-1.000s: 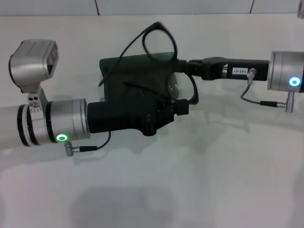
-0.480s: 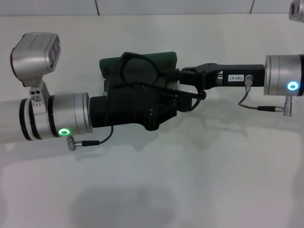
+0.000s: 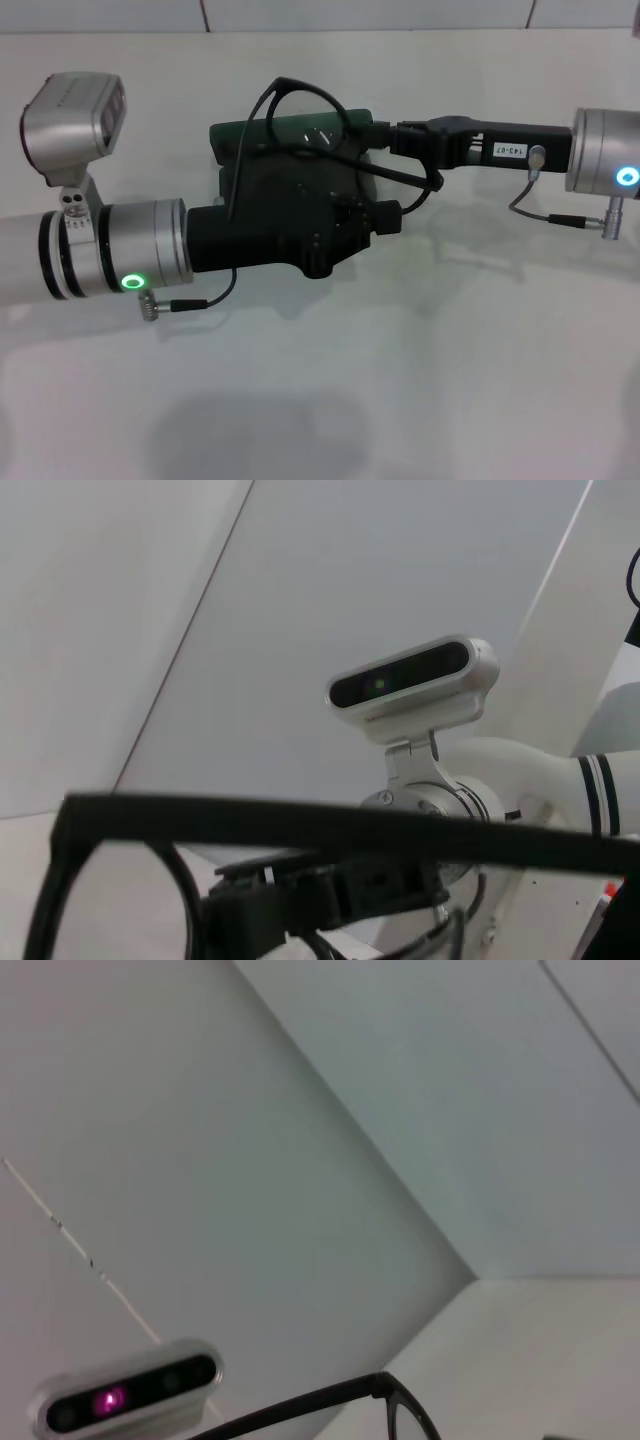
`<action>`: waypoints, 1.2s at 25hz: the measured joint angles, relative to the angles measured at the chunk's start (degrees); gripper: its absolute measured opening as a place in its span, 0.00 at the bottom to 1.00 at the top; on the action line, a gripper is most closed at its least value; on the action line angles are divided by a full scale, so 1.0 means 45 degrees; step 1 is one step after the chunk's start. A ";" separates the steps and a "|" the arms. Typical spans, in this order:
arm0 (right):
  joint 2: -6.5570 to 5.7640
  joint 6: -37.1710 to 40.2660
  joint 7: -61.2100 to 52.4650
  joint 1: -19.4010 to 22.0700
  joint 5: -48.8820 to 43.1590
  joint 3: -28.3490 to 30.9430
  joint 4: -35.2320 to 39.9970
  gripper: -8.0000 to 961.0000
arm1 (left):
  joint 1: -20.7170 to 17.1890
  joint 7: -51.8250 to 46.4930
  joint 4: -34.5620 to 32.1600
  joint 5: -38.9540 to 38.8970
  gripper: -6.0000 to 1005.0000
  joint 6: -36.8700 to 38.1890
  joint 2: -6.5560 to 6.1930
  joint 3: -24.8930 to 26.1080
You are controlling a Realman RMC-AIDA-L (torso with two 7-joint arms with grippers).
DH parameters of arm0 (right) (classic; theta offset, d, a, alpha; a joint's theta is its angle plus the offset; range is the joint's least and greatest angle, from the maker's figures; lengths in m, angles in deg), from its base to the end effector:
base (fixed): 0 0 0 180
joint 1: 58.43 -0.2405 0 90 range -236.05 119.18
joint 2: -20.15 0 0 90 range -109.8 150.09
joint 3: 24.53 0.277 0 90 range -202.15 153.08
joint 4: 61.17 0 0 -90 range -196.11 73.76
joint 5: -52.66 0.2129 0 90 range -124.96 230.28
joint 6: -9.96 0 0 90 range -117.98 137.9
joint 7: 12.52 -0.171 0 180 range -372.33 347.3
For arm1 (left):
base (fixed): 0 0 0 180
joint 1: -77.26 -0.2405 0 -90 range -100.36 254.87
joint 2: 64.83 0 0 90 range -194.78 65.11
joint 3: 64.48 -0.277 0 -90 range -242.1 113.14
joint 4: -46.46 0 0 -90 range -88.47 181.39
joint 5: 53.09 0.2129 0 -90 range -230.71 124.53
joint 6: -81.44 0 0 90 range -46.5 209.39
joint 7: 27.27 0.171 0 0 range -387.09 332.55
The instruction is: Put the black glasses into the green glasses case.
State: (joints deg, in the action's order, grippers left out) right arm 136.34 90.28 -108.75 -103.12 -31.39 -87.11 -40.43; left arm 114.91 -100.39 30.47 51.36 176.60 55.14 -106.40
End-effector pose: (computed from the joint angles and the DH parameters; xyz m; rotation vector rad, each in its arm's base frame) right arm 0.1670 0.4011 -0.0702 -2.7421 1.0424 1.0561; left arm -0.2082 0.3270 -0.0853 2.8121 0.7200 1.1731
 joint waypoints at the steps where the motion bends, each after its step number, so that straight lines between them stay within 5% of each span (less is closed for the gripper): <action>1: -0.0001 -0.0003 0.0147 0.0049 0.0125 0.0001 0.0000 0.04 | -0.0005 -0.0001 0.0000 0.0000 0.01 0.0004 -0.0002 0.0000; 13: -0.0002 0.0405 0.3373 0.1077 0.1855 -0.0125 -0.0147 0.04 | -0.0060 -0.0161 0.0478 -0.0482 0.01 0.0611 0.0012 0.0040; 30: -0.0001 0.1019 0.4257 0.1307 0.2374 -0.0117 -0.0508 0.04 | -0.0511 -0.0789 0.1131 -0.2408 0.02 0.0684 0.0028 0.0092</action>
State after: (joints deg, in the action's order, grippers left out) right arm 136.33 94.87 -89.59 -97.23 -20.71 -87.63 -42.72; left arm 112.61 -103.94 35.55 40.52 179.68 55.26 -105.99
